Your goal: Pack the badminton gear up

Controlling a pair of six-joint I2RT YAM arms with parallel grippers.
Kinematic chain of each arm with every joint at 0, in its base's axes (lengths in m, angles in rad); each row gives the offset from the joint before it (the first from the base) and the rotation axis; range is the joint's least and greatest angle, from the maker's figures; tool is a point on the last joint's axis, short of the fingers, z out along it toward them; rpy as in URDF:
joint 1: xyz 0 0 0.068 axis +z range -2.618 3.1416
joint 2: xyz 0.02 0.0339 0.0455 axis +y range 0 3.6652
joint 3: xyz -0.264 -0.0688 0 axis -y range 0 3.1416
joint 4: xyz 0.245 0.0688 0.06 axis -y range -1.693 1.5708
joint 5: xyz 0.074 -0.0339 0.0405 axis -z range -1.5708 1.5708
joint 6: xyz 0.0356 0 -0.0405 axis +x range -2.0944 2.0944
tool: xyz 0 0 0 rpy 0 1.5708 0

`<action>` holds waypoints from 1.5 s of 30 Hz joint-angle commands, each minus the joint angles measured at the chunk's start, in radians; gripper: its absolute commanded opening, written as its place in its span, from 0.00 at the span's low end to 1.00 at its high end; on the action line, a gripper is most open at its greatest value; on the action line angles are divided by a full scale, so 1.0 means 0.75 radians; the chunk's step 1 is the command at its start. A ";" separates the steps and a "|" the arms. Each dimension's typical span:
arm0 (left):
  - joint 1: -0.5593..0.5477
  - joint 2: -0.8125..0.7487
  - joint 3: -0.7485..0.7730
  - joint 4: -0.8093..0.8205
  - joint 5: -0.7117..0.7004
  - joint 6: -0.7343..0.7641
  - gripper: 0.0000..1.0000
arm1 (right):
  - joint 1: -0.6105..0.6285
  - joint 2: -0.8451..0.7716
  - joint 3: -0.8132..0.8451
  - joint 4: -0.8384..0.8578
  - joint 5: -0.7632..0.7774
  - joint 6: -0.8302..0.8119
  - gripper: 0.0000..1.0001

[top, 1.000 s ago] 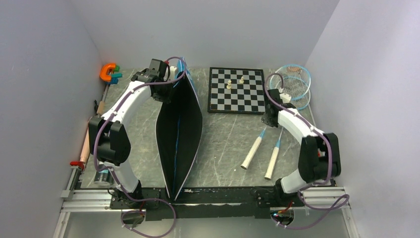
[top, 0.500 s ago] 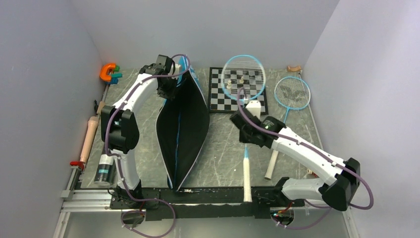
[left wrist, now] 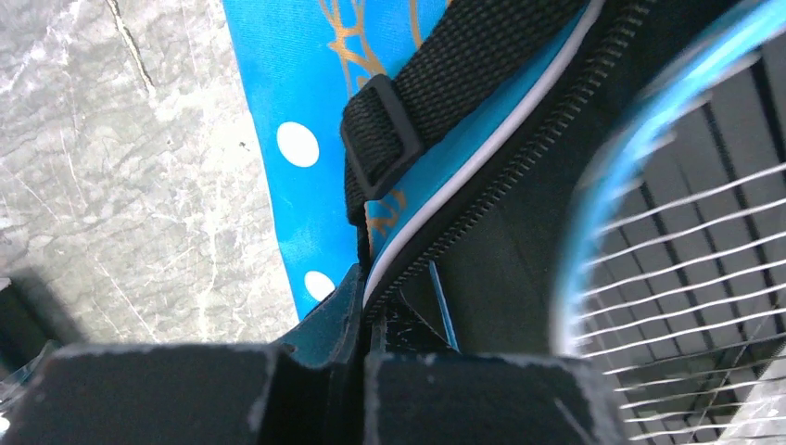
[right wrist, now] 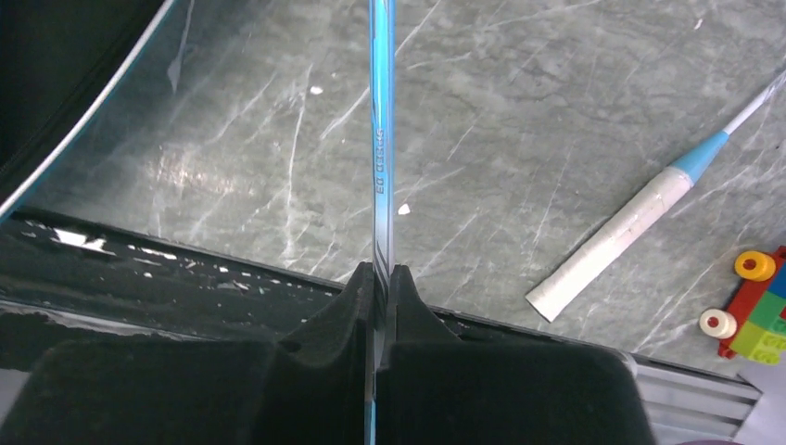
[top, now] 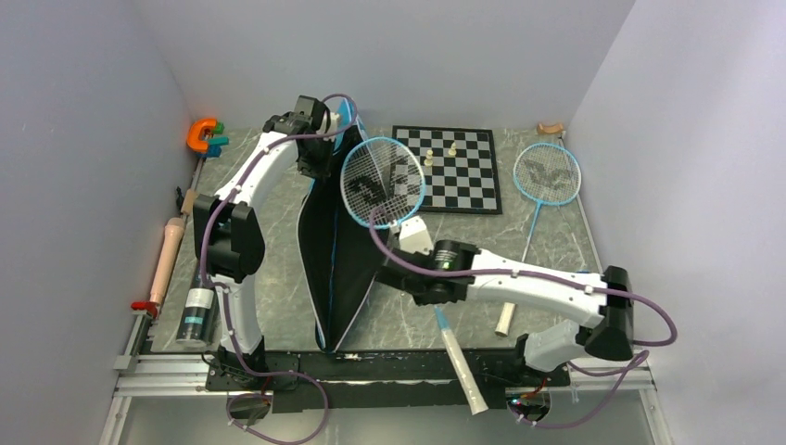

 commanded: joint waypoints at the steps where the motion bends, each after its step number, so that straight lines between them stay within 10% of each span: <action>1: -0.005 -0.006 0.075 -0.038 -0.033 -0.062 0.00 | 0.061 0.090 0.090 -0.090 0.014 -0.026 0.00; 22: -0.013 -0.179 -0.073 -0.081 0.150 -0.247 0.00 | -0.014 0.472 0.325 0.112 -0.063 -0.326 0.00; 45: -0.013 -0.155 -0.131 -0.060 0.339 -0.212 0.00 | -0.268 0.559 0.257 1.084 -0.223 -0.516 0.00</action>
